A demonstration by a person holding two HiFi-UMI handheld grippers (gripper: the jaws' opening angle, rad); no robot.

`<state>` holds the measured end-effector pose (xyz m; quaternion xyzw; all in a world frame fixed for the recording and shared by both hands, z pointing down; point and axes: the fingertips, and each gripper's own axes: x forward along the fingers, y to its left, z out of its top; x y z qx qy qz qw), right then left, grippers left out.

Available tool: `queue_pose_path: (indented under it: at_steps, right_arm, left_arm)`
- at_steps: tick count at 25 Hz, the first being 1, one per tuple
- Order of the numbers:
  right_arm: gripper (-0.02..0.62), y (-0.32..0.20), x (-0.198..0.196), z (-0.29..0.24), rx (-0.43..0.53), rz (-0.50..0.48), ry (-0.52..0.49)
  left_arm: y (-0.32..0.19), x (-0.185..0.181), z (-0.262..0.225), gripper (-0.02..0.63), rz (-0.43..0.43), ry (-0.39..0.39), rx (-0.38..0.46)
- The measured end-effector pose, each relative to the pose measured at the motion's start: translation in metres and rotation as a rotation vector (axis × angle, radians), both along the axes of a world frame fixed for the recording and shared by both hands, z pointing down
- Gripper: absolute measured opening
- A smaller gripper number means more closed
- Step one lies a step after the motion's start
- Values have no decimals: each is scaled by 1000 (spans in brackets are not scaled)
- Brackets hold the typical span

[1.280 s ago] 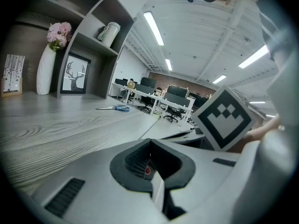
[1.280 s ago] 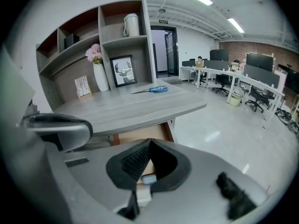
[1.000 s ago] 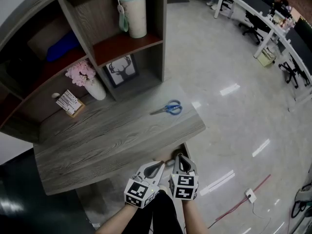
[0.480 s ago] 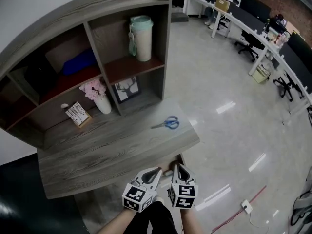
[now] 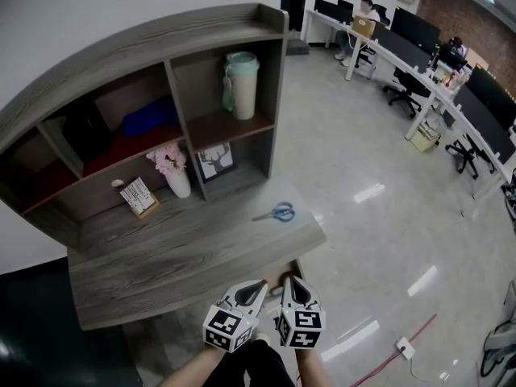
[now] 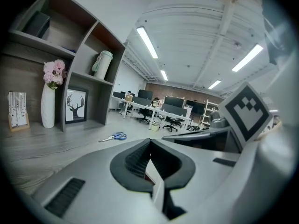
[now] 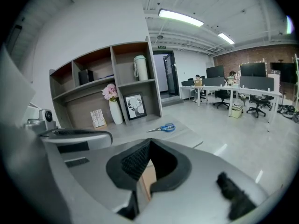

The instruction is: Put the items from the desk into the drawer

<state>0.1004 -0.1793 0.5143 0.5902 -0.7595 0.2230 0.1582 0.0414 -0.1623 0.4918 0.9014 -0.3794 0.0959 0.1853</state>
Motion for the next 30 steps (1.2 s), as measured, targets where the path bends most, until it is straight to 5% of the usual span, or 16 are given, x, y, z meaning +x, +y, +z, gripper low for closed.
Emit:
queue_pose_path:
  at_steps: [30]
  right_arm:
    - [9, 59, -18, -47, 98, 44, 27]
  left_arm:
    - [45, -24, -49, 9, 45, 39, 72]
